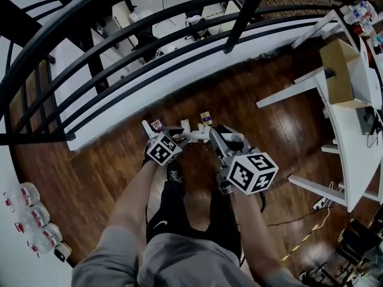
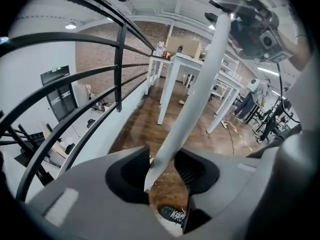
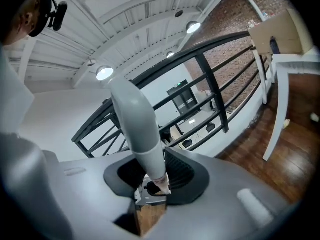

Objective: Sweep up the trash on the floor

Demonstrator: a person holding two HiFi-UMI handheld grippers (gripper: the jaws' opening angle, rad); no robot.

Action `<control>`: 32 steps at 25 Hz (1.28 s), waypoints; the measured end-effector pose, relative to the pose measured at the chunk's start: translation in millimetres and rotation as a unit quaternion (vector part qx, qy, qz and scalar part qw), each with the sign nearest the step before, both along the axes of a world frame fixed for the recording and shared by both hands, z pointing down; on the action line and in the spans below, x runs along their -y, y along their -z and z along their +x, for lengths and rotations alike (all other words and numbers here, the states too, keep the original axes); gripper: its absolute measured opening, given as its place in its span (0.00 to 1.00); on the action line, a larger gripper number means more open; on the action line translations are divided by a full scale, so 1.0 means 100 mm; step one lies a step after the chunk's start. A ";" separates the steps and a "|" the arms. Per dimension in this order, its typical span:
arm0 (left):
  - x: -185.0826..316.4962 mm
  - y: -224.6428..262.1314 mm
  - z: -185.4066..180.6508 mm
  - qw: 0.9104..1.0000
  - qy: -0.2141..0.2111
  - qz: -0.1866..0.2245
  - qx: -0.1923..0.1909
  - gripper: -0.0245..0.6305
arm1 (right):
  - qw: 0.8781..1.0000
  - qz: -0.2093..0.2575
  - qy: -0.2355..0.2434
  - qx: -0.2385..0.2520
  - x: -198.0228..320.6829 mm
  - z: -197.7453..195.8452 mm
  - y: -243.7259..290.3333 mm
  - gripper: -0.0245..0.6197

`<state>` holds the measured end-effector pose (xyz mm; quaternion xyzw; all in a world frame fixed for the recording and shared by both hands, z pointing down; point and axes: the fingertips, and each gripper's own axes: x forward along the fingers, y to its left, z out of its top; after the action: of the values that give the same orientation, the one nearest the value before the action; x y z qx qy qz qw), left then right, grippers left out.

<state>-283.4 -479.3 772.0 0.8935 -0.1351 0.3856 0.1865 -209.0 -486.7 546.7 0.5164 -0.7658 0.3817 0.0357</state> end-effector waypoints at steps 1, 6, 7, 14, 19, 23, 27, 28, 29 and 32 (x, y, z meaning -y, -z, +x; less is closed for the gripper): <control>0.02 -0.04 -0.01 1.000 -0.011 -0.005 -0.003 0.27 | 1.000 -0.003 -0.009 -0.006 0.03 -0.03 -0.03 0.18; -0.02 -0.10 0.20 0.998 -0.062 -0.021 -0.021 0.27 | 0.998 -0.019 -0.048 -0.047 -0.04 0.09 -0.06 0.17; -0.07 -0.10 0.30 0.997 -0.075 -0.021 -0.024 0.27 | 0.997 -0.022 -0.058 -0.055 -0.10 0.17 -0.05 0.17; -0.53 0.00 1.07 0.988 -0.146 -0.027 -0.046 0.27 | 0.989 -0.034 -0.122 -0.081 -0.62 0.83 0.07 0.17; -0.79 0.04 1.48 0.984 -0.171 -0.027 -0.046 0.27 | 0.985 -0.032 -0.155 -0.067 -0.91 1.25 0.13 0.17; -0.83 0.21 1.67 0.981 -0.190 -0.006 -0.030 0.26 | 0.986 -0.013 -0.161 -0.043 -0.99 1.53 0.27 0.17; -0.68 0.55 1.93 0.979 -0.199 0.008 -0.039 0.26 | 0.986 0.026 -0.160 -0.040 -0.88 1.81 0.62 0.17; -0.63 0.65 2.02 0.979 -0.198 0.012 -0.042 0.26 | 0.986 0.036 -0.158 -0.043 -0.84 1.88 0.72 0.18; -0.57 0.74 2.11 0.979 -0.196 0.017 -0.044 0.26 | 0.986 0.046 -0.156 -0.047 -0.81 1.95 0.82 0.17; -0.43 1.03 2.47 0.979 -0.193 0.033 -0.059 0.26 | 0.983 0.075 -0.155 -0.064 -0.74 2.19 1.13 0.18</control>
<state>-36.5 -436.1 669.3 0.9295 0.0385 0.3565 0.0861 9.8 -412.3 433.2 0.6535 -0.6988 0.2906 -0.0139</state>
